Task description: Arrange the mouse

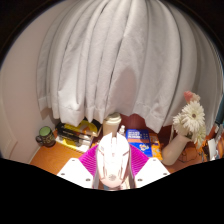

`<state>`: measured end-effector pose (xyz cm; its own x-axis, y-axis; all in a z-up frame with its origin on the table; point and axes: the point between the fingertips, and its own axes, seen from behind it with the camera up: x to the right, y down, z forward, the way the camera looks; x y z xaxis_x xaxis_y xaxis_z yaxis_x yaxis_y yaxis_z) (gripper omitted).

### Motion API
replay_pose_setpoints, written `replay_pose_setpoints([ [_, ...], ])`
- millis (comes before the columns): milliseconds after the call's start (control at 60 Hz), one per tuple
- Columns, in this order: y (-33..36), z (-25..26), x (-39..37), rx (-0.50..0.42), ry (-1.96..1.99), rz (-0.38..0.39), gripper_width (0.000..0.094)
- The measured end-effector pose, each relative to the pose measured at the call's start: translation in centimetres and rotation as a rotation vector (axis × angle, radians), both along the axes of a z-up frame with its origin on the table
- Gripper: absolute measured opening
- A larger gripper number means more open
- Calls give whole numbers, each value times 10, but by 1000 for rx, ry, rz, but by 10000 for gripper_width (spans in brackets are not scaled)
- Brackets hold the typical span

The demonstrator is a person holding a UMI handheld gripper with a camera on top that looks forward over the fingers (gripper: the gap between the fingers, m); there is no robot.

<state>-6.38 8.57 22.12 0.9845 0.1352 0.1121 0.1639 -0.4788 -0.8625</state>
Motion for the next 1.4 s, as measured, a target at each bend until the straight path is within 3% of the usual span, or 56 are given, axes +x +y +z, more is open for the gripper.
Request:
replay_pose_setpoints([
  [200,3,-96,95,-99,52,-119,417],
  [483,-7,-225,108,-288,120,-128,416],
  [517,-11,-236,106,-305,116,-121,385],
  [550,-7,-232,107,-270,112,-121,417],
  [850,-6,-232,106,-235,128,-114,579],
  [967,-7,-230,100,-258,151,-107,749],
  [1017,-11,-230,108,-275,103,-125,864],
  [1100,-24,-213,109,-285,62,-137,862],
  [1400,-115,-61,92,-121,87,-189,872],
])
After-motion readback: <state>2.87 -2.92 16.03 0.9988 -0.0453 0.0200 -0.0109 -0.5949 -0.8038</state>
